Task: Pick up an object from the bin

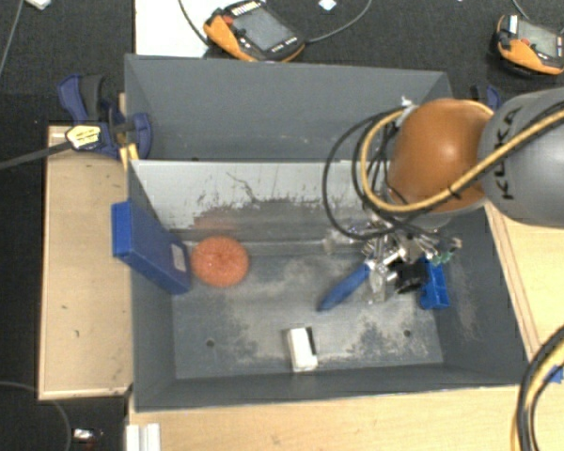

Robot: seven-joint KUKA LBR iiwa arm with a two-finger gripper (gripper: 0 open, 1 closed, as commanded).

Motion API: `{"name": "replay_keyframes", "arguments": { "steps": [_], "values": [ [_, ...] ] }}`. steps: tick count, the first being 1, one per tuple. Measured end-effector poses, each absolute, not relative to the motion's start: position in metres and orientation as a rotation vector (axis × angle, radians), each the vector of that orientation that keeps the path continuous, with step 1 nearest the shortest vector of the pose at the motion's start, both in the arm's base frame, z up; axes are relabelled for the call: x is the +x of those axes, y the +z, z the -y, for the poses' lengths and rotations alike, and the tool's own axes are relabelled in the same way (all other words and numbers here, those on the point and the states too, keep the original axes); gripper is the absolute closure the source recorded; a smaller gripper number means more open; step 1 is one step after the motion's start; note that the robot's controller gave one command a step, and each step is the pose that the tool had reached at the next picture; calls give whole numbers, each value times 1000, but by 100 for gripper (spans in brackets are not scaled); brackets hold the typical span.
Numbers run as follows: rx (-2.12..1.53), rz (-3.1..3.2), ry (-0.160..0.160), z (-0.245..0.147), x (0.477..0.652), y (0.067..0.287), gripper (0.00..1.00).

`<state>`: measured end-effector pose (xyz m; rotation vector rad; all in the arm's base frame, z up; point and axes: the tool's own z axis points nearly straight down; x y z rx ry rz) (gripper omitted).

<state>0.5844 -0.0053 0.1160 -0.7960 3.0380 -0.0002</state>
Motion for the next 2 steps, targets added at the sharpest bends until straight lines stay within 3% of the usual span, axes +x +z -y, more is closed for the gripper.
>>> {"name": "replay_keyframes", "arguments": {
  "steps": [1,2],
  "values": [
    [-1085,-2937,3,95,592,70,0],
    [-1021,-2964,1,83,592,72,100]
  ]
}}
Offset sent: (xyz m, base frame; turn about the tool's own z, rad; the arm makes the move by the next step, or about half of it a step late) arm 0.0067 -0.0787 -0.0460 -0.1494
